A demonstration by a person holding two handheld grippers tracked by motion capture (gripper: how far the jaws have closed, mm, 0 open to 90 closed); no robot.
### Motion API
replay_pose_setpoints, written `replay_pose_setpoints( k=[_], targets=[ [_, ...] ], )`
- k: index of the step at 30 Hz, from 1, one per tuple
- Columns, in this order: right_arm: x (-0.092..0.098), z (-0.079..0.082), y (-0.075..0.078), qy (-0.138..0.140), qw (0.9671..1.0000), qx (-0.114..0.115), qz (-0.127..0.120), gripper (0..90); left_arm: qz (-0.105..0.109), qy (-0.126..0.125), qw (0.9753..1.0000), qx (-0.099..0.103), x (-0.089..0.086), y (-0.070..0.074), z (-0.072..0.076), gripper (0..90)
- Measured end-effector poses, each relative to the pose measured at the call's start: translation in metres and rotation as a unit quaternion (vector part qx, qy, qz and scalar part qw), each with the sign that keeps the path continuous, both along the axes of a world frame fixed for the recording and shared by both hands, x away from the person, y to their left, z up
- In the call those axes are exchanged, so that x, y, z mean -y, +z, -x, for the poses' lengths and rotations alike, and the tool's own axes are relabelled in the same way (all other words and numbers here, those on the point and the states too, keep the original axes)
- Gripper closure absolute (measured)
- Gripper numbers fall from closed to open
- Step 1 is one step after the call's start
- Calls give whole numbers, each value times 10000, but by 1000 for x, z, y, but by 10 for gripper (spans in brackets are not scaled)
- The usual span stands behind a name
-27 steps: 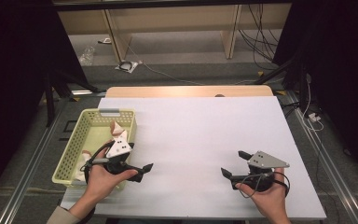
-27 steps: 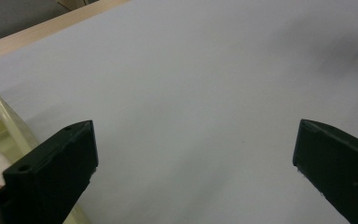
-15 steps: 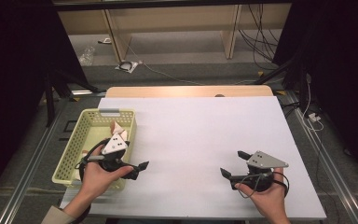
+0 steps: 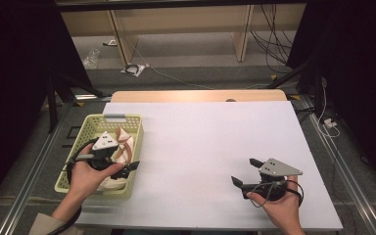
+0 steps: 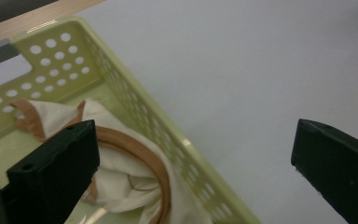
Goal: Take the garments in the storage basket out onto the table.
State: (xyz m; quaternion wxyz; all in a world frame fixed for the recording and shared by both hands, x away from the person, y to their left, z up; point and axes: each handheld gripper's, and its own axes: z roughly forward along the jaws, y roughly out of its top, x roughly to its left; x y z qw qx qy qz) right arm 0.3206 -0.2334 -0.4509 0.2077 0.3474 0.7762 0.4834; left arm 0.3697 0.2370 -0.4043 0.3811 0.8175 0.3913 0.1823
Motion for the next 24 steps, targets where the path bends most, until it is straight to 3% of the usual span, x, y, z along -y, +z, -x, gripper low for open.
replay_pose_setpoints(
  k=[4,10,16,19,24],
  targets=[
    [0,0,0,-13,10000,9,-30,124,-126,231,9996,-110,-12,-2,-6,23],
    [0,0,0,-30,10000,9,-24,124,-253,317,9989,-242,-21,-5,-10,27],
    [1,0,0,-43,10000,14,-22,124,-575,210,9972,-437,-31,-7,-14,31],
    [1,0,0,-46,10000,8,-16,124,-782,118,9952,-574,-33,-10,-16,33],
    [1,0,0,-50,10000,15,9,123,-954,-20,9922,-805,-31,-20,-19,44]
  ],
)
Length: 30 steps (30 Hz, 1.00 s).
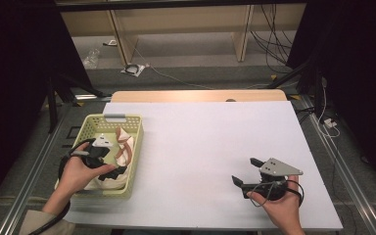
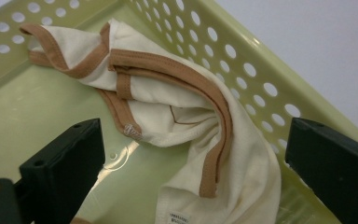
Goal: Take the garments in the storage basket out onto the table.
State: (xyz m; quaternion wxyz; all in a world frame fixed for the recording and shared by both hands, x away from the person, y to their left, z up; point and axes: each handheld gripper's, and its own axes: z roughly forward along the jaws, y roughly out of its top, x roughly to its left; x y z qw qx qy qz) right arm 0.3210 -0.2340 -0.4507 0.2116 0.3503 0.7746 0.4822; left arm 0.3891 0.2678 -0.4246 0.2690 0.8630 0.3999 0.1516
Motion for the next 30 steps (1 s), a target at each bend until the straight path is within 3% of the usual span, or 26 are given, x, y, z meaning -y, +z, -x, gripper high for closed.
replay_pose_setpoints(
  k=[6,11,15,18,24,30],
  targets=[
    [0,0,0,-10,10000,-9,3,123,-206,-124,9995,-219,8,-10,-3,59],
    [0,0,0,-25,10000,-1,-19,122,-519,-163,9977,-410,11,-16,-5,76],
    [1,-1,0,-38,10000,0,0,114,-582,-211,9967,-523,13,-18,-7,104],
    [0,0,0,-53,10000,10,-18,114,-806,-314,9941,-647,17,-21,-9,127],
    [0,-1,0,-45,10000,6,-34,114,-985,-472,9912,-748,24,-24,-14,159],
    [1,0,1,-61,10000,-22,-17,115,-1011,-549,9887,-957,26,-28,-18,254]
  ],
)
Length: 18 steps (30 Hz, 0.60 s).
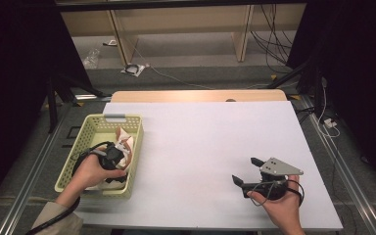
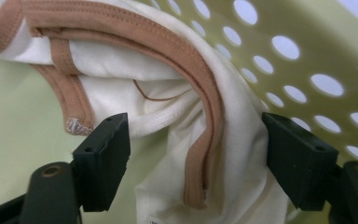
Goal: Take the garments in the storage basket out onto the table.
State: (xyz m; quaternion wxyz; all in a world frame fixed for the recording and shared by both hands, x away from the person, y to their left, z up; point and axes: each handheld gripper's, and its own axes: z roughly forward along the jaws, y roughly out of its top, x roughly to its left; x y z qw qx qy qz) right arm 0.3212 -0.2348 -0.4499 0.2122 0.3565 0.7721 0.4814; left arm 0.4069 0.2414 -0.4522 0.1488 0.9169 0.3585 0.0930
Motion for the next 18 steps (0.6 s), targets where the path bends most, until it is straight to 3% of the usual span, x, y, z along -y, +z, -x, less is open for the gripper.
replay_pose_setpoints(
  k=[2,8,18],
  targets=[
    [0,0,0,1,10000,4,-7,115,-29,10,10000,-27,0,-1,-1,265],
    [-1,0,0,6,10000,30,-31,115,-160,-110,9997,-117,3,-7,-4,440],
    [-1,-1,0,29,10000,12,-1,116,184,-40,9993,-330,-4,-9,-8,673]
  ],
)
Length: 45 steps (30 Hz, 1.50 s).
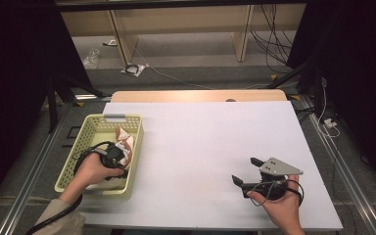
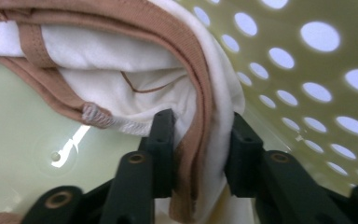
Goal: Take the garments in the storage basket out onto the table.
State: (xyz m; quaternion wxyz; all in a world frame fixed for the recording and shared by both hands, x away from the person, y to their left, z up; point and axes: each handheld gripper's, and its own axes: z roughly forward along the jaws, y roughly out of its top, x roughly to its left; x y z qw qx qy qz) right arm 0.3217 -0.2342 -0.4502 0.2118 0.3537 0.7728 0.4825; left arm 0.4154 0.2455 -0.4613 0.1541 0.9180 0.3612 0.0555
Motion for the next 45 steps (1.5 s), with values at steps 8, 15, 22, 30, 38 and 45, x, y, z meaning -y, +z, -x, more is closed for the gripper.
replay_pose_setpoints(
  k=[8,15,22,30,38,45],
  targets=[
    [0,0,0,-10,10000,3,-22,117,0,46,10000,10,-1,0,-1,805],
    [-1,0,0,-8,10000,-3,-21,119,245,214,9994,119,-8,2,-3,821],
    [0,0,0,-7,10000,7,1,119,606,370,9961,518,-16,9,-3,822],
    [-1,0,0,-15,10000,10,-15,120,1072,593,9869,1052,-22,19,-2,823],
    [0,0,0,-12,10000,20,-10,120,1514,858,9747,1406,-28,25,-2,823],
    [0,0,0,-52,9999,87,-122,121,1835,1049,9621,1723,-33,29,-1,824]
  ],
)
